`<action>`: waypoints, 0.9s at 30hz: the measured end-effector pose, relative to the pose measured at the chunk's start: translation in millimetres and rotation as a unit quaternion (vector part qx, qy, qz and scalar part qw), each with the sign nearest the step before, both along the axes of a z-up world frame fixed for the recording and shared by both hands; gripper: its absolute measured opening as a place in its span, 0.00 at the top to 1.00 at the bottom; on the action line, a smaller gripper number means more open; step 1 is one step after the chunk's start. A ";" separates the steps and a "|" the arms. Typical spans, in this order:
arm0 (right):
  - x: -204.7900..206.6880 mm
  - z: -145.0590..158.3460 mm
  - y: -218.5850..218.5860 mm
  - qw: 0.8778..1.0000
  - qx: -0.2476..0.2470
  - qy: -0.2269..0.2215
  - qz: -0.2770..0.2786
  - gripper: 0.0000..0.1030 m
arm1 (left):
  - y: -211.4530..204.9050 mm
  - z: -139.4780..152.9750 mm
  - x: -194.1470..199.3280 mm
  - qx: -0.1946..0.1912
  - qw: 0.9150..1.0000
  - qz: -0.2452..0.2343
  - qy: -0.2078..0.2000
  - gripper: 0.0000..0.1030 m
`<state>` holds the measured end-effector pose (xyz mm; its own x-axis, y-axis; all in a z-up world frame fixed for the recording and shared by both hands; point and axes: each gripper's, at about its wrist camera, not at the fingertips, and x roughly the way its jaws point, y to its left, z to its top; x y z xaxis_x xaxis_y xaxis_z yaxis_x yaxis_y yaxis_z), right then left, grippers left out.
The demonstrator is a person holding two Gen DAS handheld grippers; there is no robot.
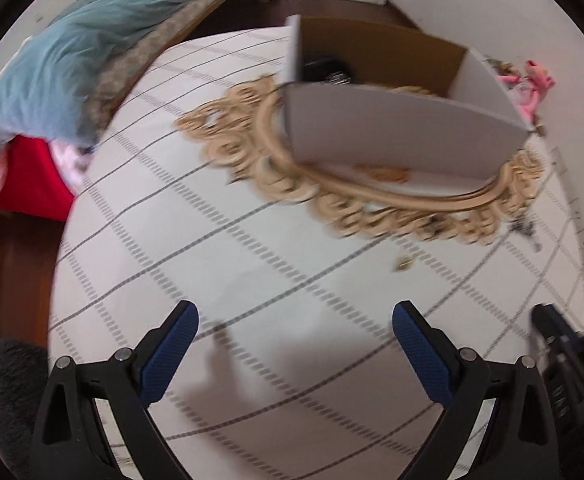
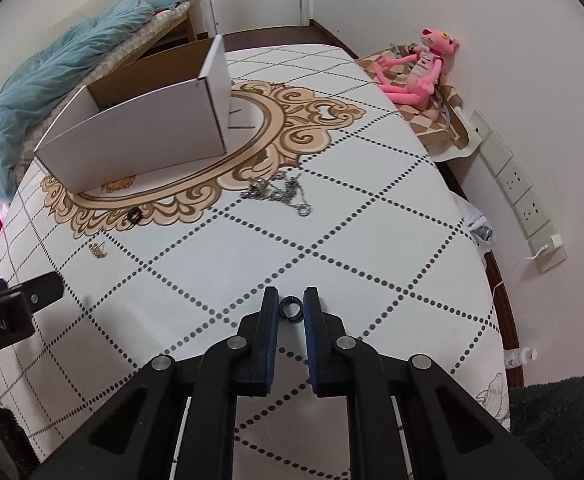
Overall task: Organize jewelry
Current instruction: 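Grasp the small black ring with the right tool while the left tool picks the gold stud, then carry the black ring with the right tool toward the box while the left tool carries the stud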
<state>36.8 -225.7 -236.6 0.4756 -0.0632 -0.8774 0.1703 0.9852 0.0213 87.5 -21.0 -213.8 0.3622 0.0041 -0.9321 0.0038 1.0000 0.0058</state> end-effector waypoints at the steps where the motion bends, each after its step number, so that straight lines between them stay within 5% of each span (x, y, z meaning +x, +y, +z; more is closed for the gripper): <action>1: 0.3 -0.2 -2.3 1.000 0.001 0.000 -0.004 0.88 | -7.0 0.1 1.5 -0.003 1.000 -0.008 -0.006 0.04; 3: 1.7 -1.0 -5.9 1.000 0.003 0.001 -0.009 0.88 | -19.6 -0.2 3.6 -0.005 1.000 -0.022 -0.011 0.09; 8: 2.7 -0.9 -12.6 1.000 0.006 0.001 -0.022 0.87 | -39.5 -8.2 9.7 -0.008 0.999 -0.040 -0.008 0.51; 14: 2.5 -0.3 -16.9 1.000 0.009 0.000 -0.029 0.87 | -40.4 -8.1 13.8 -0.010 0.999 -0.047 -0.023 0.80; 17: 3.4 -0.3 -17.6 0.999 0.009 0.000 -0.031 0.87 | -38.3 -8.0 13.2 -0.015 0.998 -0.050 -0.025 0.89; 27: 2.3 9.1 -15.0 0.999 0.008 -0.014 -0.028 0.87 | -35.8 -8.7 7.9 -0.027 0.998 -0.051 -0.030 0.94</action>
<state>39.1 -240.7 -227.5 0.4962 -0.0769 -0.8648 0.2246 0.9735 0.0422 95.4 -56.8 -222.5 0.4141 -0.0851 -0.9063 0.1075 0.9932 -0.0441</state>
